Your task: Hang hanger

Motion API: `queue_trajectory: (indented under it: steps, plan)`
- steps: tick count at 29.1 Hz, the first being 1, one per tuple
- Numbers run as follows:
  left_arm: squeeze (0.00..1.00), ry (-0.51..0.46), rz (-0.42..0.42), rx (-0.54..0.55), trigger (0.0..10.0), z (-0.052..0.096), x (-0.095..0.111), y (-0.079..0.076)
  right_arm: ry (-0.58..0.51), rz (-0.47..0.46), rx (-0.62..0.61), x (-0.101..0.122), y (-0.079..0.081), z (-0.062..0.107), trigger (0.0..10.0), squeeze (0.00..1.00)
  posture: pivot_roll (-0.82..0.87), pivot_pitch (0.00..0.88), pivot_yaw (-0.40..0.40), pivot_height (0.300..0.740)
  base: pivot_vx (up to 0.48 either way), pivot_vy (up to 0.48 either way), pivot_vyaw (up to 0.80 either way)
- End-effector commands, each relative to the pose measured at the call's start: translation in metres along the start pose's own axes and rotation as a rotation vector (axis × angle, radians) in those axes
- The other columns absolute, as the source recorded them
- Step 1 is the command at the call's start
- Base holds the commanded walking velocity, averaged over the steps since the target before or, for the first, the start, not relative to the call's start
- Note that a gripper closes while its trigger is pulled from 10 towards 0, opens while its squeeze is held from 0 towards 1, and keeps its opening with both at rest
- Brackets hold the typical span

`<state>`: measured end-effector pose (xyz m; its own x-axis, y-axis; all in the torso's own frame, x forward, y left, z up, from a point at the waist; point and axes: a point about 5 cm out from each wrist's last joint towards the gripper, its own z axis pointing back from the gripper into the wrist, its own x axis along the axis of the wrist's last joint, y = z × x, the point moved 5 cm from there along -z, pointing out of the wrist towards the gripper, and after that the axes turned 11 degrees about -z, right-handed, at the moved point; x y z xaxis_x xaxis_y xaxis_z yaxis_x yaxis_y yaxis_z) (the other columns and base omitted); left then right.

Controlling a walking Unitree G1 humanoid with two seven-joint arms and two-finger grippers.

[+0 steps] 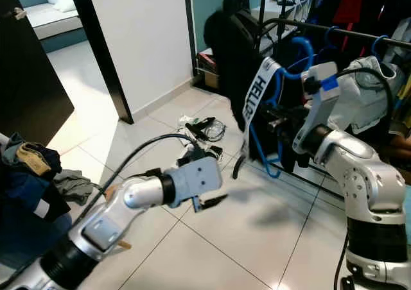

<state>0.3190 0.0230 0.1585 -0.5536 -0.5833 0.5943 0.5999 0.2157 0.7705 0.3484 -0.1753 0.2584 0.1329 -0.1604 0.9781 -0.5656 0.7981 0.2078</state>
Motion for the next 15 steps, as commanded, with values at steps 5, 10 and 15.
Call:
queue_trajectory:
  steps: [5,10,15]
  plan:
    - [1.0,0.028,0.007,0.023,10.0,0.013,-0.009,0.015,0.045,0.12,0.018,-0.002,-0.002,0.004,10.0,0.0,-0.06,0.0,0.024,0.74,0.0,0.0,0.0]
    - [1.0,-0.137,0.153,0.194,10.0,0.034,0.016,0.063,0.109,0.332,0.027,0.001,-0.017,0.018,10.0,0.0,-0.05,0.0,0.023,0.74,0.0,0.0,0.0]
    - [1.0,-0.326,0.268,0.279,10.0,0.061,0.04,0.097,0.121,0.434,0.105,0.009,-0.015,0.029,10.0,0.0,-0.06,0.0,0.026,0.74,0.0,0.0,0.0]
